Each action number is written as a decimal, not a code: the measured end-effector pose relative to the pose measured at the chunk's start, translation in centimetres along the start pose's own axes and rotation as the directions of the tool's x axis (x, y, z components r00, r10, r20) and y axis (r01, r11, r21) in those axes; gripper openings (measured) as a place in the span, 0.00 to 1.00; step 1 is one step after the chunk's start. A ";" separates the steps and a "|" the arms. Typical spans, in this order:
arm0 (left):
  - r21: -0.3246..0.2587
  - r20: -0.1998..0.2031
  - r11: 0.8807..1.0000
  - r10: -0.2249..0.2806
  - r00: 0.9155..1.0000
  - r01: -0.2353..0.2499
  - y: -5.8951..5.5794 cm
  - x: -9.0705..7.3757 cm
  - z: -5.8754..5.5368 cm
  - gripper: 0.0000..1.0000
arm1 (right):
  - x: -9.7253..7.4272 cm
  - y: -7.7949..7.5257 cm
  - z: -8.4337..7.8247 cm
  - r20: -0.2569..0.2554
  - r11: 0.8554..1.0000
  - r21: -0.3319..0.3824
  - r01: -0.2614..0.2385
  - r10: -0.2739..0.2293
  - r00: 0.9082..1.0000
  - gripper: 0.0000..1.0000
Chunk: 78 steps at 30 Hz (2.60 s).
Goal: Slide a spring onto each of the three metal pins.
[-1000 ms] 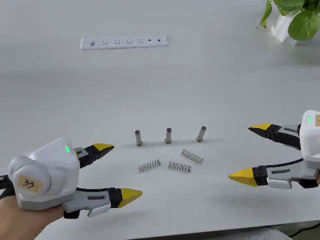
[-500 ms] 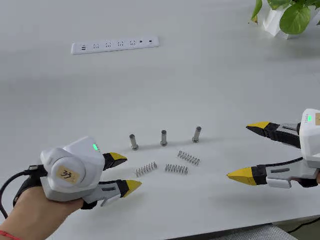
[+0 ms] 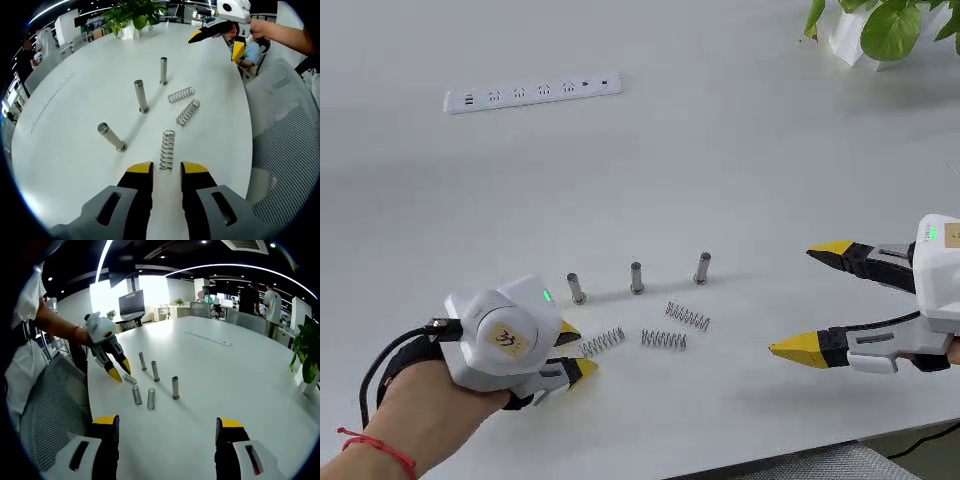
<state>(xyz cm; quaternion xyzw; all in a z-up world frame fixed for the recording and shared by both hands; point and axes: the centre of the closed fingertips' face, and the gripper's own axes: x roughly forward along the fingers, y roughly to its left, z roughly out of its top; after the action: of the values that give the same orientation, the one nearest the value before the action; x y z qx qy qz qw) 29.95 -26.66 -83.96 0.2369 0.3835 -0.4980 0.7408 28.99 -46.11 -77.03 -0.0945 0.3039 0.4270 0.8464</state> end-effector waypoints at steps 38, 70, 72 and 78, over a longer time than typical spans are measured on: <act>0.062 -0.057 0.998 0.013 0.998 -0.010 0.1 0.2 -0.3 0.07 | 0.1 0.3 -0.2 -0.001 1.000 0.010 0.005 -0.005 1.000 0.77; -0.009 0.005 1.000 -0.001 1.000 0.001 -0.7 -0.3 -0.2 0.06 | 0.0 0.9 0.3 -0.020 1.000 -0.010 -0.008 0.008 1.000 0.76; -0.009 0.013 1.000 0.002 1.000 -0.002 -0.7 -0.4 0.0 0.06 | 0.0 0.9 0.3 -0.022 1.000 -0.012 -0.009 0.009 1.000 0.76; -0.023 0.039 1.000 0.000 0.999 0.001 -1.0 -0.9 0.4 0.06 | 0.0 1.1 1.0 -0.021 0.999 -0.027 -0.017 0.016 1.000 0.76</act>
<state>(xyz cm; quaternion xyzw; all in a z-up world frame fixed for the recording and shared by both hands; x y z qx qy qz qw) 29.03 -26.87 -82.96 0.2186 0.3747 -0.4982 0.7507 28.58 -45.01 -76.09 -0.1079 0.3076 0.4371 0.8383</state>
